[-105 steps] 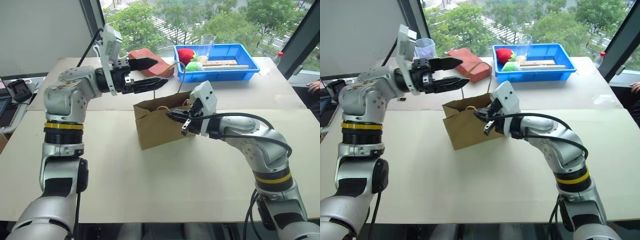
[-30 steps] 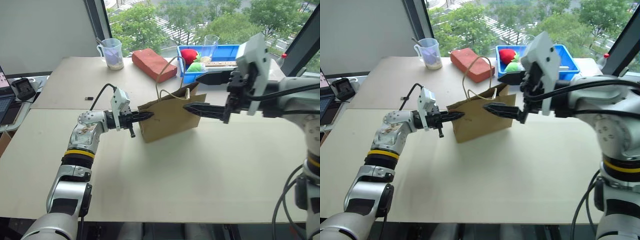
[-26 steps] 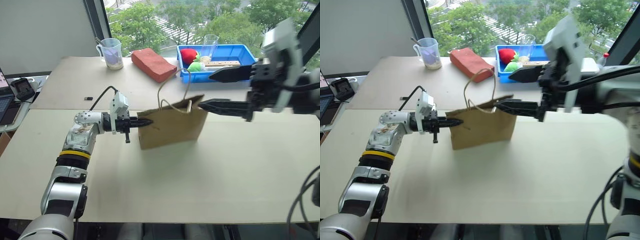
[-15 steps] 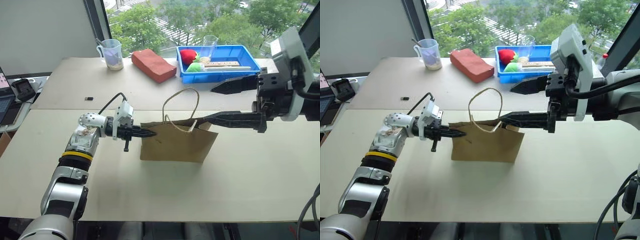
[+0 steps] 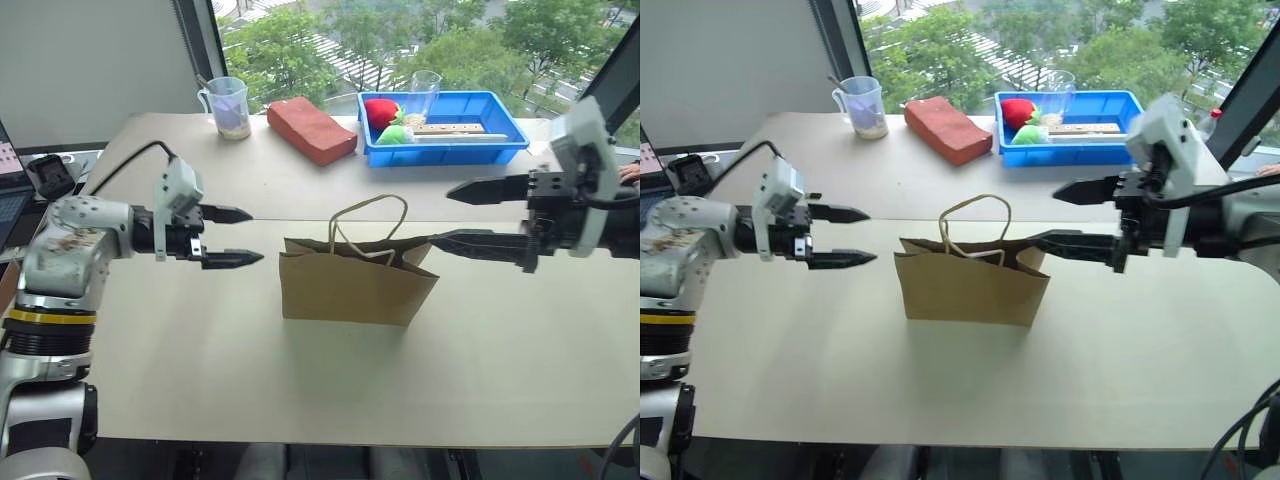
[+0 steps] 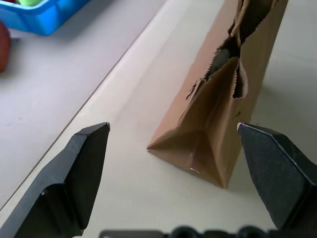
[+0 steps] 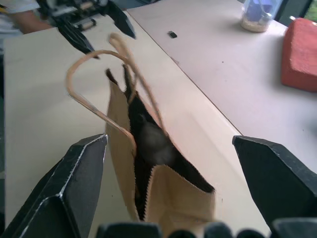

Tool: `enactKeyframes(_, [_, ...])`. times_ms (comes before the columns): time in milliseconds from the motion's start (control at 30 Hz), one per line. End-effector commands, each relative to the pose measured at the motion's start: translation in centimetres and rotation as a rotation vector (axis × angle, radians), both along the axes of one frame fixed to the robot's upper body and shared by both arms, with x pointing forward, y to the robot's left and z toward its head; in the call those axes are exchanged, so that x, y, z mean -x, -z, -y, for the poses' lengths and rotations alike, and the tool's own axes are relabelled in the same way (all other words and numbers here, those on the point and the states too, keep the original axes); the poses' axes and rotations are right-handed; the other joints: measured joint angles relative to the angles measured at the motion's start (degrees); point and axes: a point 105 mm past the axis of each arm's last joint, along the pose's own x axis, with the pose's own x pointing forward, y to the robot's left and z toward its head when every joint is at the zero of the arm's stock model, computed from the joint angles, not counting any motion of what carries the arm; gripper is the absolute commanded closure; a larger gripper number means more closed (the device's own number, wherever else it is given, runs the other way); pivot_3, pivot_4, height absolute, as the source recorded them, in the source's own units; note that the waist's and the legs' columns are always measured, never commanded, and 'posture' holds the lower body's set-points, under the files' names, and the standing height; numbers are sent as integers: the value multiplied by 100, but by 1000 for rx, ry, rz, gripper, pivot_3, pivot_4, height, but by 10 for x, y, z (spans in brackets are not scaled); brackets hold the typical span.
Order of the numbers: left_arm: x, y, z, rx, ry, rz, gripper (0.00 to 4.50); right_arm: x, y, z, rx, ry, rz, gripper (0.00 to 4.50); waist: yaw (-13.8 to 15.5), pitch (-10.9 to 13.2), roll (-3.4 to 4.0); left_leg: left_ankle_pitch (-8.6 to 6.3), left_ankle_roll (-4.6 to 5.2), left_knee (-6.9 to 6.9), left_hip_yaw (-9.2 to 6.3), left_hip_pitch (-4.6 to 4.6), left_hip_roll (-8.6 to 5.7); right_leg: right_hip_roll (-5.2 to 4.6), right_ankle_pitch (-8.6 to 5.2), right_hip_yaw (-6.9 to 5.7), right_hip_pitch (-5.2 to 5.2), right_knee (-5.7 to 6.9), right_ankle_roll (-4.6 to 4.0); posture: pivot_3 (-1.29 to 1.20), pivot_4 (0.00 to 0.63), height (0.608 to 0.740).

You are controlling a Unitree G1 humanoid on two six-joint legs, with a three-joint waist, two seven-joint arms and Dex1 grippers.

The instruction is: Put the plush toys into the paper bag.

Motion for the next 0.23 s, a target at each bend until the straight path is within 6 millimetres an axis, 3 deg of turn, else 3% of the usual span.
enactKeyframes(33, [4, -21, -11, 22, -85, 78, 71, -1, 4, 22, 32, 71, 51, 0, 7, 0, 0, 0, 0, 0, 1, 2, 0, 0, 0, 0, 0, 0, 0, 0, 150, 740])
enactKeyframes(233, [3, -24, -8, 51, -97, 105, 71, -6, 19, 28, 41, 89, 36, 0, -8, 1, 2, 2, -3, 0, 6, 10, 0, 0, 0, 4, -1, -1, -1, 0, 150, 740])
